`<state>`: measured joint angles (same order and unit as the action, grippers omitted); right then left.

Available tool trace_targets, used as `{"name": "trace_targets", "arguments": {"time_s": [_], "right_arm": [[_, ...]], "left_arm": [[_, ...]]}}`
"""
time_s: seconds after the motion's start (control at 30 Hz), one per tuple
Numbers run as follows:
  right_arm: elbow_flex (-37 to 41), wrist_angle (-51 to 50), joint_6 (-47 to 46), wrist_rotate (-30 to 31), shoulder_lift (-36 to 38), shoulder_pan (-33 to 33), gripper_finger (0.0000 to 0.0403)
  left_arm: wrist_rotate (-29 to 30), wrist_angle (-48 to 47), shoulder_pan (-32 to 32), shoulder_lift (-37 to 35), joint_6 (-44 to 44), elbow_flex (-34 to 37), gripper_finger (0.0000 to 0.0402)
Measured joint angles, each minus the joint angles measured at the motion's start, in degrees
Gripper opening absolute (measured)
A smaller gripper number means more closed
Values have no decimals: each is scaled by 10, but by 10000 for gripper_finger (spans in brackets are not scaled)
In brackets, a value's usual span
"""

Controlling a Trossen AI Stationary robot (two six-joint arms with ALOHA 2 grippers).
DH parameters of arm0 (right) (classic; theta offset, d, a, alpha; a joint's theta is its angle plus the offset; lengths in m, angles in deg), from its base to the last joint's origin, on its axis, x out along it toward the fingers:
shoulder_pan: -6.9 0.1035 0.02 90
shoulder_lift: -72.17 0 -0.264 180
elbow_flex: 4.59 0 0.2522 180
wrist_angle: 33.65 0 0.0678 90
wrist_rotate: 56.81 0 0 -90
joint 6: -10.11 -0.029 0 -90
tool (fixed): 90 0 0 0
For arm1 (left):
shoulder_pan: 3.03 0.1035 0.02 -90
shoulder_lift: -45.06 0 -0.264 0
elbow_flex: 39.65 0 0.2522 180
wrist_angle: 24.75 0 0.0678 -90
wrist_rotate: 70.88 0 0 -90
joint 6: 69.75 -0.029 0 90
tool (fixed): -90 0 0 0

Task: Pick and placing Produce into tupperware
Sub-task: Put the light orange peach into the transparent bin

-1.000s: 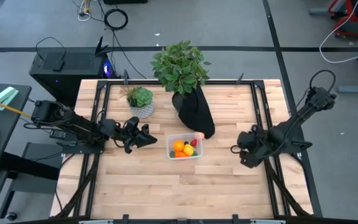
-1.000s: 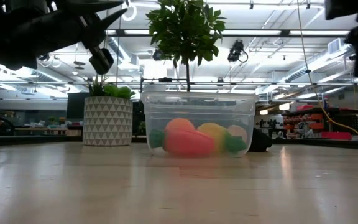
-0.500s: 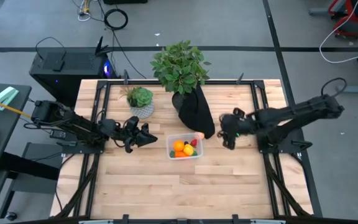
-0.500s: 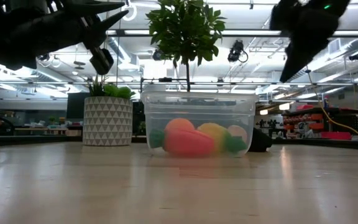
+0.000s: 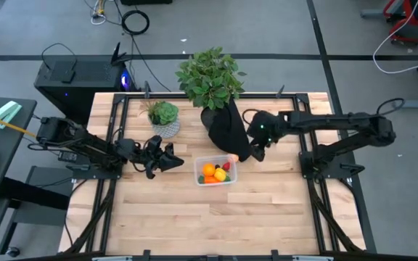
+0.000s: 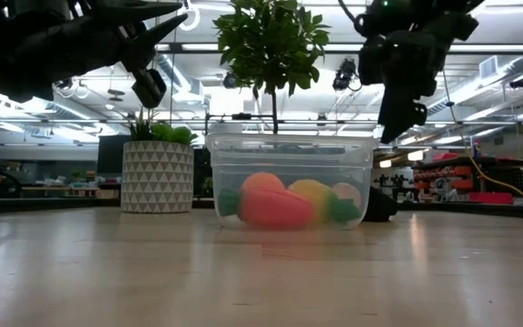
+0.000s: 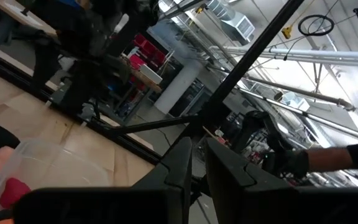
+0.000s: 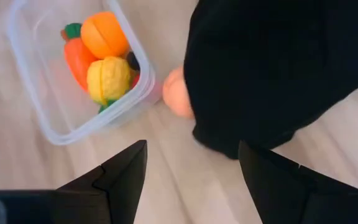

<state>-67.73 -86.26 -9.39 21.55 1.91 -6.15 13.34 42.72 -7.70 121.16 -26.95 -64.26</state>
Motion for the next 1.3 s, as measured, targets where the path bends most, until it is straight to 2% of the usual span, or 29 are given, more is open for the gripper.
{"name": "trace_targets", "arguments": {"time_s": [0.3, 0.4, 0.53, 0.73, 0.93, 1.03, 1.13, 1.3], "right_arm": [[0, -8, 47, -144, 9, -107, 257], [0, -18, 119, -163, 9, -119, 253], [0, -26, 278, -155, 11, -106, 249], [0, -25, 450, -43, 11, -46, 248], [0, -21, 605, 115, 11, 37, 248], [0, -17, 608, 185, 16, 67, 248], [0, -14, 561, 235, 32, 92, 248], [-18, -13, 509, 261, 62, 116, 248]], "left_arm": [[0, 0, 0, 0, -14, 0, 52], [0, -1, 0, 0, -14, 0, 53], [0, -1, 0, 0, 9, 0, 52], [7, -1, 0, 0, 25, 0, 52], [30, -12, 0, 0, 26, 0, 52], [32, -14, 0, 0, 27, 0, 52], [32, -17, 0, 0, 32, 0, 52], [32, -24, 0, 0, 35, 0, 52]]}}
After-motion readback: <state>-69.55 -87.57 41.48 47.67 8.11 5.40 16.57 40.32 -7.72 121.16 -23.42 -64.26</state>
